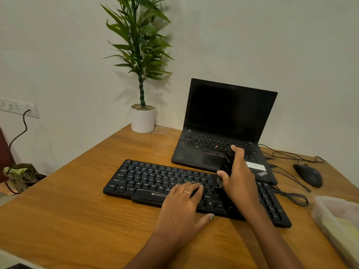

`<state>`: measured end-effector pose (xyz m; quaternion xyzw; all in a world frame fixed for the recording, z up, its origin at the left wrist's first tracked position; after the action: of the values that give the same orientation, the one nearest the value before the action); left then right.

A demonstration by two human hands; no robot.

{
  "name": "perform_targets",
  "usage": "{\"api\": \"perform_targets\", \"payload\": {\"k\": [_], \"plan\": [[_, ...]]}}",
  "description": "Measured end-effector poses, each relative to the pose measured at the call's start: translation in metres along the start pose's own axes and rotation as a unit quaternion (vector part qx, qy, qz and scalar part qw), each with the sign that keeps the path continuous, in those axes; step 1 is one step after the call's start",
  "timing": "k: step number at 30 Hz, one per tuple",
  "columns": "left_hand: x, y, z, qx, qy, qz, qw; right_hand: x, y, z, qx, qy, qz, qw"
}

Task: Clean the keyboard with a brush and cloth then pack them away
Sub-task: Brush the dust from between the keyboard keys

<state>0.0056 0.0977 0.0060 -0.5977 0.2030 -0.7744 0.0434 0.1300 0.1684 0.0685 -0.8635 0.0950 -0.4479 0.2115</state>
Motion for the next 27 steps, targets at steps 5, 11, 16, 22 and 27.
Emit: {"api": "perform_targets", "payload": {"k": [5,11,16,22,27], "plan": [[0.002,0.016,0.015,-0.022,0.008,-0.034,0.999,0.011,0.012,0.006,-0.023,-0.006,-0.008,1.0],[0.007,0.047,0.034,-0.025,0.001,-0.082,0.996,0.028,0.038,0.012,-0.038,-0.013,-0.035,0.999],[0.029,0.058,0.024,-0.024,0.002,-0.03,0.999,0.042,0.053,0.015,-0.043,-0.058,-0.033,0.997],[0.029,0.068,-0.016,0.011,-0.015,0.018,1.0,0.053,0.062,0.007,-0.044,-0.201,0.02,0.978],[0.028,0.067,-0.017,0.015,-0.03,0.049,0.998,0.021,0.047,-0.016,-0.01,-0.149,-0.052,0.987]]}}
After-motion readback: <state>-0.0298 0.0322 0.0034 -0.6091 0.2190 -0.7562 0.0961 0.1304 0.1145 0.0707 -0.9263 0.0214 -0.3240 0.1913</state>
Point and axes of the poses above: each hand's wrist, its own y-axis away from the middle knuckle, its own x-axis out of the back of the hand, z = x × y, the point moved 10 cm from there along -y, towards the middle knuckle
